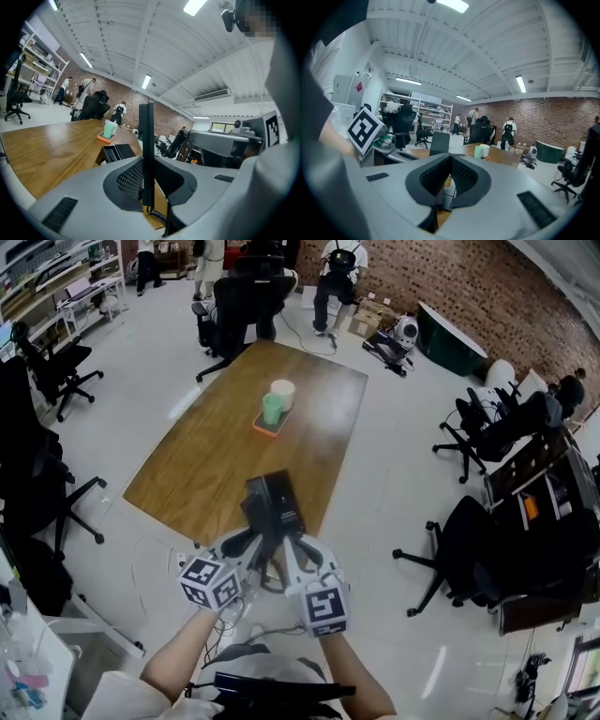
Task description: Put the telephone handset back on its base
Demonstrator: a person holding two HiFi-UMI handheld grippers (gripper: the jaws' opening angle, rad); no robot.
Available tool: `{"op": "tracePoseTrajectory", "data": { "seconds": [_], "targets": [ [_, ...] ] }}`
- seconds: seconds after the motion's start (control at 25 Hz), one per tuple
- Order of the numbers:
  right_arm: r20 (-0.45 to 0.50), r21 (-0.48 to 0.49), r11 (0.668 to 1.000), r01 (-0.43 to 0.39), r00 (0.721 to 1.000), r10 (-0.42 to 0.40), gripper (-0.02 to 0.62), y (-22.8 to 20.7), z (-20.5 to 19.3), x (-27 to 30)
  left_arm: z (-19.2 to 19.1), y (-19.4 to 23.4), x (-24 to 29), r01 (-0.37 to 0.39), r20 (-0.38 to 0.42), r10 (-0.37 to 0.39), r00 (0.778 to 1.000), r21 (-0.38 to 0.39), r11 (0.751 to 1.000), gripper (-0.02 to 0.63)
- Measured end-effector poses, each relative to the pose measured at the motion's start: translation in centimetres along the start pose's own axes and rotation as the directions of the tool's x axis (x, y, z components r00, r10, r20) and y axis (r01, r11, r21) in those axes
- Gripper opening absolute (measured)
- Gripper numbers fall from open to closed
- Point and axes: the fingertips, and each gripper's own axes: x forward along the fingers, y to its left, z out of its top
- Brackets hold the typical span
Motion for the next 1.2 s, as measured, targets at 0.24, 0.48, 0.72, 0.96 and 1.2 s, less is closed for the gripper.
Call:
{"op": "tracePoseTrajectory", "data": {
  "seconds": [0.24, 0.48, 0.72, 0.96, 1.2],
  "targets": [
    [-0.019, 0.005, 1.0, 0.009, 1.0, -0.009, 0.003, -0.7, -0.5, 0.7, -1.5, 2.4, 1.7, 0.027, -0.033, -0.031, 0.999, -0.108, 0.994, 0.066],
    [-0.034, 0.014, 1.0, 0.01, 0.999, -0.009, 0.003, -1.3, -1.0, 1.2, -3.6, 4.9, 3.7, 0.047, -0.091, -0.069, 0.993, -0.222, 0.974, 0.066],
    [-0.049, 0.019, 1.0, 0.009, 0.999, -0.008, 0.003, -1.9, -1.6, 1.7, -4.9, 6.3, 5.3, 0.084, -0.132, -0.132, 0.982, -0.318, 0.944, 0.066],
    [-0.054, 0.018, 1.0, 0.004, 0.999, -0.003, 0.003, -2.0, -1.5, 2.2, -6.1, 7.9, 6.1, 0.098, -0.15, -0.176, 0.973, -0.421, 0.902, 0.067],
    [-0.062, 0.019, 1.0, 0.012, 0.998, -0.011, 0.003, -2.5, -1.8, 2.3, -6.2, 8.1, 7.4, 0.133, -0.157, -0.233, 0.96, -0.475, 0.87, 0.069]
  ]
}}
